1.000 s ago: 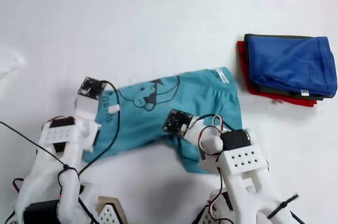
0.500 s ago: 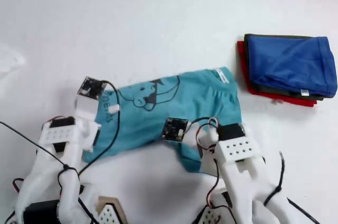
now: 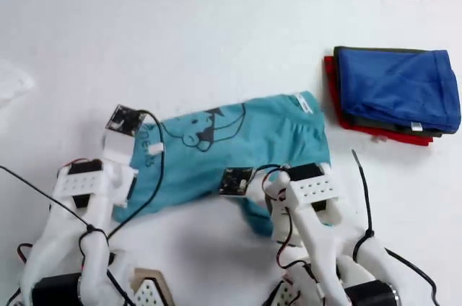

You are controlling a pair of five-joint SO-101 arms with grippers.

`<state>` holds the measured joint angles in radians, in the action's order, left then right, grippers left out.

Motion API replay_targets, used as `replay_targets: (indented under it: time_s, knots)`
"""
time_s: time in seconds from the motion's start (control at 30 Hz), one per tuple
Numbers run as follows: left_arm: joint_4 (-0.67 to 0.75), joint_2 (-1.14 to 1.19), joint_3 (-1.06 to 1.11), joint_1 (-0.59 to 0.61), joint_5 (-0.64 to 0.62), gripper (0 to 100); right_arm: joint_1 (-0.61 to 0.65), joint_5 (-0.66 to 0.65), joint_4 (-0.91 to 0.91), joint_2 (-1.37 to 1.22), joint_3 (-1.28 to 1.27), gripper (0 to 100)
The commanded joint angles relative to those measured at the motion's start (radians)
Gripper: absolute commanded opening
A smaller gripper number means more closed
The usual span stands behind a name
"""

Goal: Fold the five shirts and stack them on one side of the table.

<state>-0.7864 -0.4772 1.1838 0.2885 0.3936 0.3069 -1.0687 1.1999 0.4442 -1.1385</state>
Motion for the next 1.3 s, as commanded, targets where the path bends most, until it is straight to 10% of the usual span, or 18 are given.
replay_targets:
  time_s: [0.0,0.17,0.33,0.9,1.27]
  knots:
    - [0.015,0.002,-0.031,-0.006,-0.008,3,0.001,-0.005,-0.087,-0.068,0.003,26.9]
    - [0.015,0.002,-0.031,-0.006,-0.008,3,0.004,-0.003,-0.107,-0.185,0.041,24.9]
    - [0.015,0.002,-0.031,-0.006,-0.006,3,-0.001,0.000,-0.094,-0.222,0.080,0.6]
    - [0.015,0.002,-0.031,-0.006,-0.005,3,0.005,-0.002,0.131,0.173,0.075,2.5]
    - [0.015,0.002,-0.031,-0.006,-0.003,3,0.007,-0.005,0.147,0.173,0.069,23.0]
